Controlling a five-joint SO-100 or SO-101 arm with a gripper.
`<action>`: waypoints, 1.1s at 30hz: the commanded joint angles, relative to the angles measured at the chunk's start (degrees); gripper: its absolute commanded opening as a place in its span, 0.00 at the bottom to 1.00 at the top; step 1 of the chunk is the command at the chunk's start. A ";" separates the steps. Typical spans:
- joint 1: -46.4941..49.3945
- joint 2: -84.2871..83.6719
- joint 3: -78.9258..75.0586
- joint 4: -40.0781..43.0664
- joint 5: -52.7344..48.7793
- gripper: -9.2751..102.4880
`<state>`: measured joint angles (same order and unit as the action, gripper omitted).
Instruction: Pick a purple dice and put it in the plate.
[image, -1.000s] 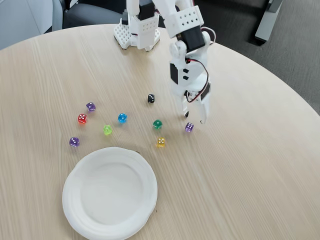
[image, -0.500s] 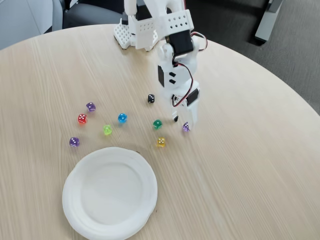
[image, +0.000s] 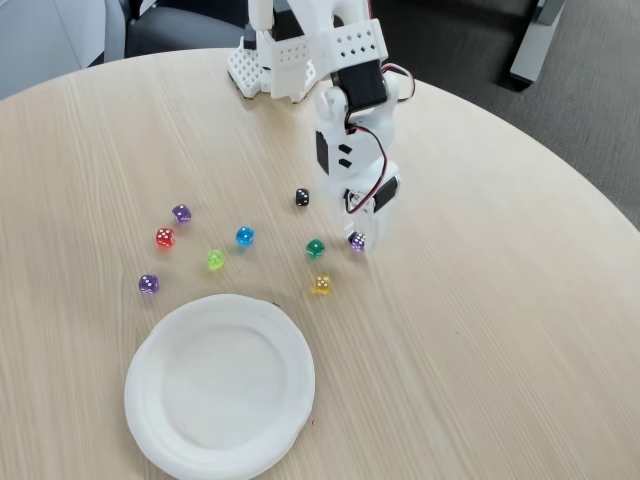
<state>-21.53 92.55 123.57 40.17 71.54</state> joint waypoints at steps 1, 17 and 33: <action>0.44 0.26 -1.85 -0.26 -0.70 0.10; 0.53 8.17 -8.09 0.26 -0.97 0.08; 0.53 21.71 -12.48 0.26 -2.90 0.08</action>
<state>-21.53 111.45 113.29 40.17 70.14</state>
